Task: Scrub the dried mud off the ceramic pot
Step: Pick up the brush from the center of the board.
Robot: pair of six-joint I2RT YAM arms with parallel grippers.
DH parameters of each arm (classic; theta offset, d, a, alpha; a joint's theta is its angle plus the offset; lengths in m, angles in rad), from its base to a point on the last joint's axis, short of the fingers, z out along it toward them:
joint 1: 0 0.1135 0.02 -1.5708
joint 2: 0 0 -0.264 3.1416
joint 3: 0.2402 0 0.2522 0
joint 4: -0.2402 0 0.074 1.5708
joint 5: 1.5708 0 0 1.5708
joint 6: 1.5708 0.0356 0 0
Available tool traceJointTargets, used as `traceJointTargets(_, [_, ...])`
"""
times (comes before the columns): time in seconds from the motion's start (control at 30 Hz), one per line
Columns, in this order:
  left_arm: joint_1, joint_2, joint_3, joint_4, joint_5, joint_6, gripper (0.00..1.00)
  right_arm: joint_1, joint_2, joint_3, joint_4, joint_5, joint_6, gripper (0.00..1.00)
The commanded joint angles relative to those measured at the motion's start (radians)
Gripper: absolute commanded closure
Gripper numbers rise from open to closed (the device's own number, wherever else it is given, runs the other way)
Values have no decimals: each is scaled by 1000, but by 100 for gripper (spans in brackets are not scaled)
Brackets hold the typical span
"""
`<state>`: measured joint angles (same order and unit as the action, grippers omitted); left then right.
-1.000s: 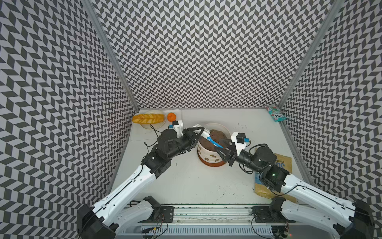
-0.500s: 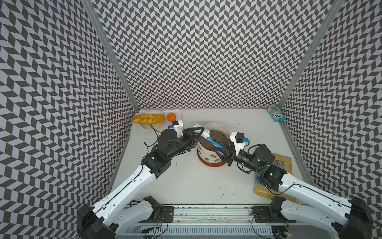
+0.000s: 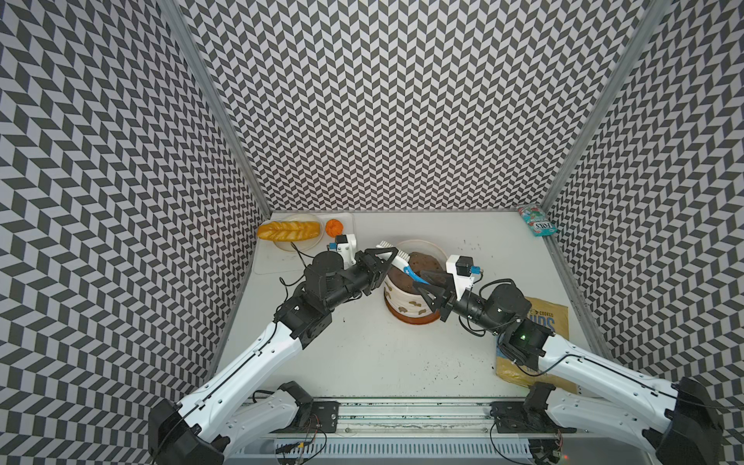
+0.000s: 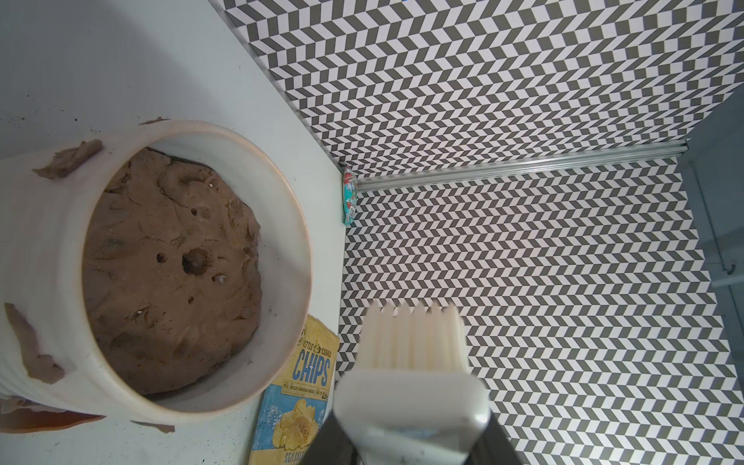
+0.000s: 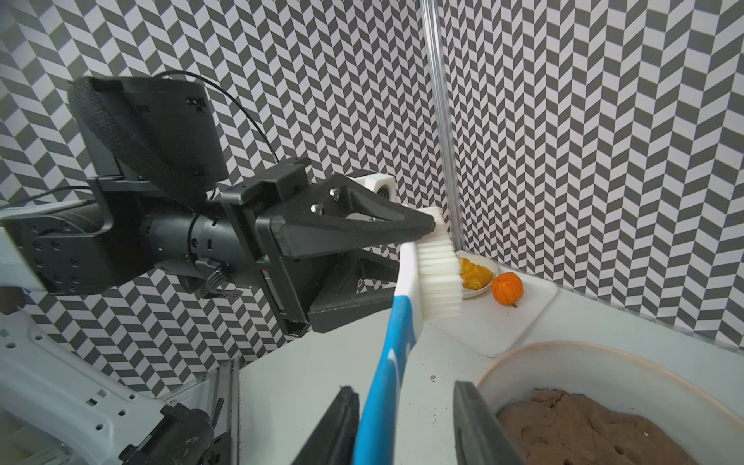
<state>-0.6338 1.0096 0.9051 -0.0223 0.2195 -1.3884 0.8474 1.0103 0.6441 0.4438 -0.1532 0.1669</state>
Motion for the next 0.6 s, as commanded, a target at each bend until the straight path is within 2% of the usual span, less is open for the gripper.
traceJointTargets(0.0, [5, -18, -2, 36, 19, 1, 73, -4, 0, 12, 57, 12, 8, 70])
traceJointTargets(0.2, [5, -17, -8, 31, 19, 8, 70, -5, -1, 13, 57, 9, -2, 91])
traceJointTargets(0.3, [6, -17, 0, 11, 8, 31, 55, -6, -9, 17, 44, 16, -15, 100])
traceJointTargets(0.4, [12, -17, 5, -17, -5, 68, 33, -23, -24, 25, 12, 11, -30, 100])
traceJointTargets(0.57, [40, 3, 70, -199, -85, 235, 20, -101, -59, 79, -156, -23, -71, 100])
